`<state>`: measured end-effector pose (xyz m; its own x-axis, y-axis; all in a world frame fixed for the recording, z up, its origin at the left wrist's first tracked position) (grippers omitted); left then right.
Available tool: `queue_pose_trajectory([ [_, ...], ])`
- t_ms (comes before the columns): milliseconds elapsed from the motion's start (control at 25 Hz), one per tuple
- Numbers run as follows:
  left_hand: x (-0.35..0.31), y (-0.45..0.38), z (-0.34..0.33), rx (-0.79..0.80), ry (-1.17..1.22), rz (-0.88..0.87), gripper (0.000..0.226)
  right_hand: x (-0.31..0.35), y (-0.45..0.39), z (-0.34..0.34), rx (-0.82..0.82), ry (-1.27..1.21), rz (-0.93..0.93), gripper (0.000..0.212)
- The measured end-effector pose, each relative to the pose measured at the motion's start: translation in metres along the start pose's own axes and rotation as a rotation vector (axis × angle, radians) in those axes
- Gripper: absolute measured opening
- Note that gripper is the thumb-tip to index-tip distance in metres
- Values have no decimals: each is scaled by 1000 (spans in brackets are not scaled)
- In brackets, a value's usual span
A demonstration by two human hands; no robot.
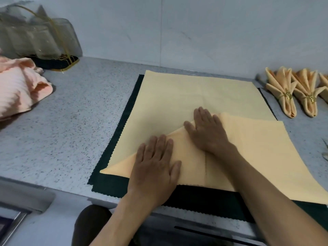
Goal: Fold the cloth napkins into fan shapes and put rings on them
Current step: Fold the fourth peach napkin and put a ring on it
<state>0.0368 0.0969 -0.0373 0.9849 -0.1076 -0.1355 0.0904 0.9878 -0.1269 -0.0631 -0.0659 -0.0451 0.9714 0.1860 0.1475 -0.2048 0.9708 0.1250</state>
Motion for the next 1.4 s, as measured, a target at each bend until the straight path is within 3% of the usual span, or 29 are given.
queue_pose_trajectory([
  [320, 39, 57, 8, -53, -109, 144, 75, -8, -9, 2, -65, 21, 2, 74],
  [480, 42, 66, 7, 6, -126, 146, 77, -5, -7, 1, -70, 44, 21, 75],
  [560, 23, 53, 16, 5, -71, 83, 78, -5, -6, 2, -78, 40, 21, 74],
  [720, -50, 12, 20, -52, 122, -228, 65, 0, 3, 14, -115, -126, 100, 63],
  [920, -63, 5, -4, 10, 42, -290, 72, -15, 24, 36, -175, -563, 196, 46],
  [1040, -65, 6, -8, 49, 51, -293, 85, -57, 18, 43, -156, -307, 215, 47],
  [1200, -67, 6, -7, 71, 66, -297, 87, -150, -6, 71, -7, 42, -96, 33],
  [1320, -65, 6, -8, 54, 62, -290, 85, -184, -19, 84, 50, 233, -191, 57],
  [1400, -65, 5, -7, 45, 39, -285, 79, -198, -25, 87, 93, 265, -251, 60],
])
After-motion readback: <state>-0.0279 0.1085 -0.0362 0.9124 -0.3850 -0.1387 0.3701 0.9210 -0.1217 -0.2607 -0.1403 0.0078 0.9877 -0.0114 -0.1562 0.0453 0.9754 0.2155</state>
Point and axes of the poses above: each hand's wrist, its own y-axis away from the middle knuckle, its own z-axis out of the back of the hand, x = y × z, the point moved 9 cm from there along -y, towards the middle knuckle, and after that the axes turned 12 degrees about -z, right-handed, at the moved point
